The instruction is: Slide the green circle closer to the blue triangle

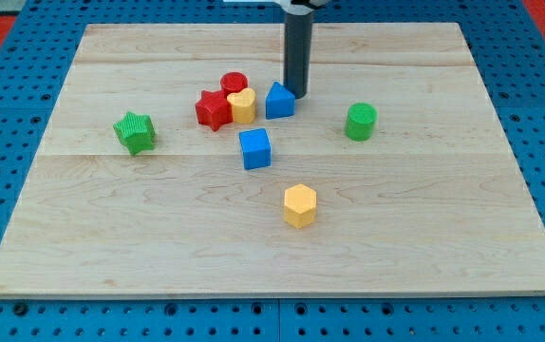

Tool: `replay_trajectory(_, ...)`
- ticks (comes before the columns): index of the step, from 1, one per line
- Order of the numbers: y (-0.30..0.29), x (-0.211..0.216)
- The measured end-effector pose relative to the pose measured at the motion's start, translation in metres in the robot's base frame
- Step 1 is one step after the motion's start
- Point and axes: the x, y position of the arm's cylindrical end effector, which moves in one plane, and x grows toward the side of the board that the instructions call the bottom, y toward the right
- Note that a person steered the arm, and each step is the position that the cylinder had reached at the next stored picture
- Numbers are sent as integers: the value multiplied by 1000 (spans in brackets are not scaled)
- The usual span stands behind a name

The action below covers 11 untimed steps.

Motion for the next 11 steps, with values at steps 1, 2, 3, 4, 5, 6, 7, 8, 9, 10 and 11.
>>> replay_trajectory(1,1,0)
replay_trajectory(2,52,0)
replay_trajectory(3,128,0)
replay_trajectory(4,159,29)
replay_trajectory(5,159,63)
replay_trajectory(6,143,65)
replay_trajectory(7,109,65)
replay_trajectory(8,93,65)
replay_trajectory(9,72,65)
replay_trajectory(10,48,65)
replay_trajectory(11,33,65)
